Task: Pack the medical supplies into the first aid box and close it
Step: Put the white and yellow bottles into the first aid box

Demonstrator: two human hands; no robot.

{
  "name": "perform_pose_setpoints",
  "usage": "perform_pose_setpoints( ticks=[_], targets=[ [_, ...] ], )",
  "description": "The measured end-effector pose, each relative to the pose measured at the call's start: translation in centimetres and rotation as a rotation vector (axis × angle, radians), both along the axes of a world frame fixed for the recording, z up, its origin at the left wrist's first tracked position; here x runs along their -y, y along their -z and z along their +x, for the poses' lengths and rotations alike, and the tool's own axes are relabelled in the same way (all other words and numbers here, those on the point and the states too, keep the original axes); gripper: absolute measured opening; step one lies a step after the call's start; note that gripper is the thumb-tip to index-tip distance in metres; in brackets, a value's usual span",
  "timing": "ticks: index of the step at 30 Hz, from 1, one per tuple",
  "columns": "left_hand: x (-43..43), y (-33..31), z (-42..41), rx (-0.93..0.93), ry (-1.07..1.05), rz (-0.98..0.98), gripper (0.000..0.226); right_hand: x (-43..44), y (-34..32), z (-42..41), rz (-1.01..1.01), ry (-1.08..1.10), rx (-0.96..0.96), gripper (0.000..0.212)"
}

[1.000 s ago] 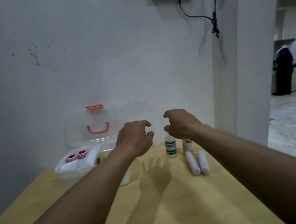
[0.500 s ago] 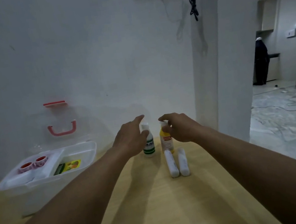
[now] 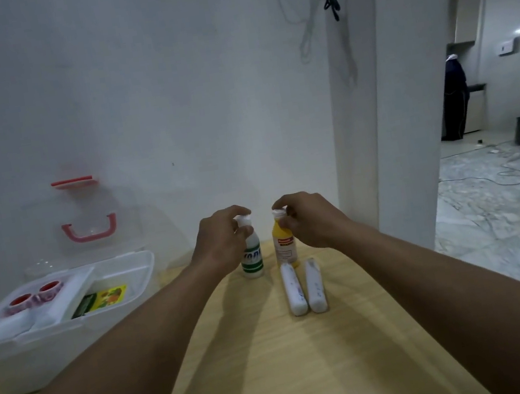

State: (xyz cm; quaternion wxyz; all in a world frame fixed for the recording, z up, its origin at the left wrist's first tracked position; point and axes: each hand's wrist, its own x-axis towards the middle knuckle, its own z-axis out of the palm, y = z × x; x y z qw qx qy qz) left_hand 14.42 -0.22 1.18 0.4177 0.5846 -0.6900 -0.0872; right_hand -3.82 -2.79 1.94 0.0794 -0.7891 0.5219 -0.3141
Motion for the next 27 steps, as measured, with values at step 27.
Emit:
perform_pose_setpoints(
  ticks=[27],
  targets=[
    [-10.6,-9.5,12.2,0.021,-0.253,-0.084,0.029,-7.7,-9.7,11.9,-0.11,-0.135,0.033,0.032]
  ],
)
